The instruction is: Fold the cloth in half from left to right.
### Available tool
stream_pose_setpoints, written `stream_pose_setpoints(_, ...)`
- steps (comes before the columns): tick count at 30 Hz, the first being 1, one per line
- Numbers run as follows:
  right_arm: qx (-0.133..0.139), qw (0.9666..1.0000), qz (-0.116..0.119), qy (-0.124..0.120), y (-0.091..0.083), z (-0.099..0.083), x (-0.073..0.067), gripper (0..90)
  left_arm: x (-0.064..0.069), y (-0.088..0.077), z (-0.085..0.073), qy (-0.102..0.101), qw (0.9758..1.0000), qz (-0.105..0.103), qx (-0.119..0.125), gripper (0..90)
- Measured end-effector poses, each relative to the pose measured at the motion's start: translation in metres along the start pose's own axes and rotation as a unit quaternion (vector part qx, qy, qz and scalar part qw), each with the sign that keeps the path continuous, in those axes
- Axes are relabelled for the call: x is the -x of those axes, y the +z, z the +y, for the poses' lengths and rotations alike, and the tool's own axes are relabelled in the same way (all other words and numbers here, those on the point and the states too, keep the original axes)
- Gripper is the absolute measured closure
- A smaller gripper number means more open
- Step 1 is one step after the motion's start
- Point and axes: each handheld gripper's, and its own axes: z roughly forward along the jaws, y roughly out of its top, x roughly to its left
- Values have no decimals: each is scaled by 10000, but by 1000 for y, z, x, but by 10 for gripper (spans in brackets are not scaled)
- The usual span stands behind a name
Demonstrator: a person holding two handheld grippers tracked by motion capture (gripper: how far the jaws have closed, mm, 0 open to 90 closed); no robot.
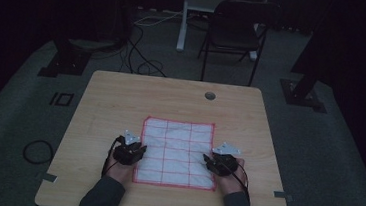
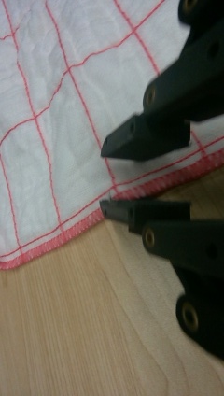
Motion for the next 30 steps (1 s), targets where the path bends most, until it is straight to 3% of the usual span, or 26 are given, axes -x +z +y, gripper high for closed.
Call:
stream_pose_setpoints(3, -3, 10000, 13, 9, 0, 0, 1, 569, 0, -1, -1, -5, 9999, -109, -1, 844)
stream_pose_setpoints(7, 49, 10000, 14, -4, -2, 0, -2, 570, -8, -2, -1, -50, 9995, -318, -42, 870)
stream_pose_setpoints(13, -13, 10000, 10, 24, 0, 0, -2, 573, -17, -6, -2, -33, 9995, -307, -102, 872)
stream_pose_setpoints(17, -33, 10000, 22, 17, 1, -1, -1, 576, -25, -8, -3, -152, 9995, -224, -132, 877)
stream_pose_setpoints(21, -70, 10000, 34, 14, 2, -1, -2, 576, -27, -8, -3, -276, 9991, -320, -107, 883)
stream_pose_setpoints(30, -101, 9999, 80, 30, 4, -2, -2, 574, -25, -16, 5, -367, 9972, -604, 249, 884)
